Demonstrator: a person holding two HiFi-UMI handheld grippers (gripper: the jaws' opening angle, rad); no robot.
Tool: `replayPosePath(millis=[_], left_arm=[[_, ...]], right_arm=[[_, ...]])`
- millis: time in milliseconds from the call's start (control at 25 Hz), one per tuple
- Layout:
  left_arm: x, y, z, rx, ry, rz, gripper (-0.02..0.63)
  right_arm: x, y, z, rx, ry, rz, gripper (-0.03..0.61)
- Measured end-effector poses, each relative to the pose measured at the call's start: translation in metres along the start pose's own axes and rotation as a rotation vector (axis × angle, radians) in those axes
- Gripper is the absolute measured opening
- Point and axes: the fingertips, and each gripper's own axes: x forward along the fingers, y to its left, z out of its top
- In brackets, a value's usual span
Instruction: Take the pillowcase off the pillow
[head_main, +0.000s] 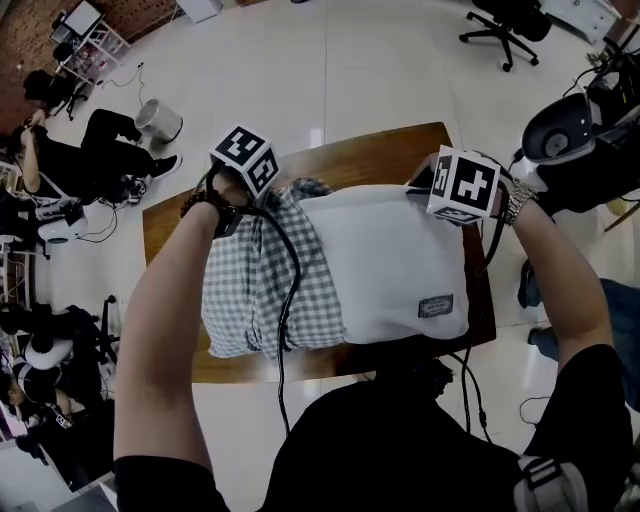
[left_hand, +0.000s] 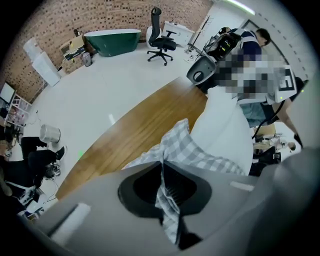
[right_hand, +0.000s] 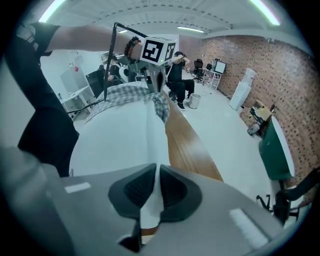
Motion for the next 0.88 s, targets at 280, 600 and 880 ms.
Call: replayPosePath(millis=[280,600,880], left_arm=[[-0.019,0.033,-0.045,-0.041,0.001,0.132,0.015],[-0.019,0.054,-0.087,-0.138,-0.060,0.153,0.015],[-0.013,0.058,-0.091,-0.168,-0.091,0.171,0.015]], right_arm=[[-0.021,0.007,-0.010,0.003,0.029,-0.075,0.012],[-0.017,0.008,-0.034,0.061,0.051,-0.136,0.012],[-0.010,-0.004,-0.060,0.104,0.069,-0.148,0.012]])
